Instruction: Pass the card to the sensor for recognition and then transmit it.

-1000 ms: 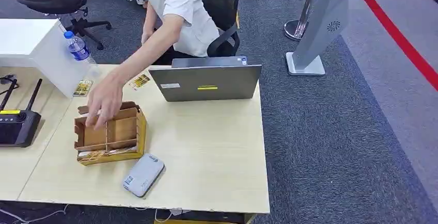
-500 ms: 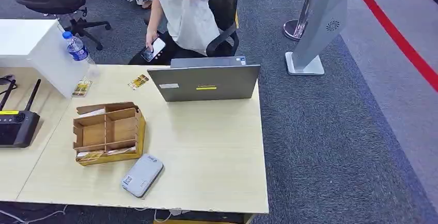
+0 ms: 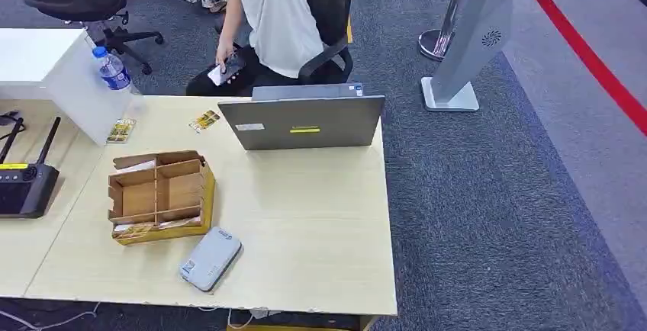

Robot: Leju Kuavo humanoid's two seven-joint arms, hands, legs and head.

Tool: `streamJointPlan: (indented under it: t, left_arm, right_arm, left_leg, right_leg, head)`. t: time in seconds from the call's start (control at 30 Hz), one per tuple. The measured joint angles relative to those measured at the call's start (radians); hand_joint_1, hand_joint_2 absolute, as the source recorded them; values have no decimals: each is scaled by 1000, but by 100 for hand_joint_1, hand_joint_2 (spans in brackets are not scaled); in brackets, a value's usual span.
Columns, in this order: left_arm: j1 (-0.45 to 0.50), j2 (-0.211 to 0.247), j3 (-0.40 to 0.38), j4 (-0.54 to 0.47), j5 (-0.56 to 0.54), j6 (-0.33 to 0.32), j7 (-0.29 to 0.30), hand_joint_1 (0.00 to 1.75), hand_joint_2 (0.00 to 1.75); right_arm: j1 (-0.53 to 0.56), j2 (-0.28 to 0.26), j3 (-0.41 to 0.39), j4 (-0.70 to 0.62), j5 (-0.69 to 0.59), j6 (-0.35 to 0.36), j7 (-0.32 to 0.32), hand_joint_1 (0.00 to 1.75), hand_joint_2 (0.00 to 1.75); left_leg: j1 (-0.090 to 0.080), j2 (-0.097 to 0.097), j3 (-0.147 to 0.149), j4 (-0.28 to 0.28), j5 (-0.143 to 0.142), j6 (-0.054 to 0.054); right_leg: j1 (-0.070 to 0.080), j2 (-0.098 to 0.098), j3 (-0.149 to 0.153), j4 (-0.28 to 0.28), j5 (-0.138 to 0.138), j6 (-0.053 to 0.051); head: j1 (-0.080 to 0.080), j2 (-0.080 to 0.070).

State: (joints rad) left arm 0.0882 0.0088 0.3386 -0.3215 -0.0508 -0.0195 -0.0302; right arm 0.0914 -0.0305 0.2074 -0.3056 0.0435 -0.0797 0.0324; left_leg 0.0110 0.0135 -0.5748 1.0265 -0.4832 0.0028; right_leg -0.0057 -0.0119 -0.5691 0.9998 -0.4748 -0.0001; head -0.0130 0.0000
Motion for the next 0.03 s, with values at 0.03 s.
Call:
streamJointPlan:
  t: [0.03]
  left_arm:
    - [6,-1,-29,-3,6,2,2,175,0]
  right_arm:
    - [5,1,-21,-8,-5,11,-5,175,0]
  left_leg:
    - [0,0,0,0,0,0]
  right_leg:
    - [0,0,0,0,0,0]
  head:
    - [0,0]
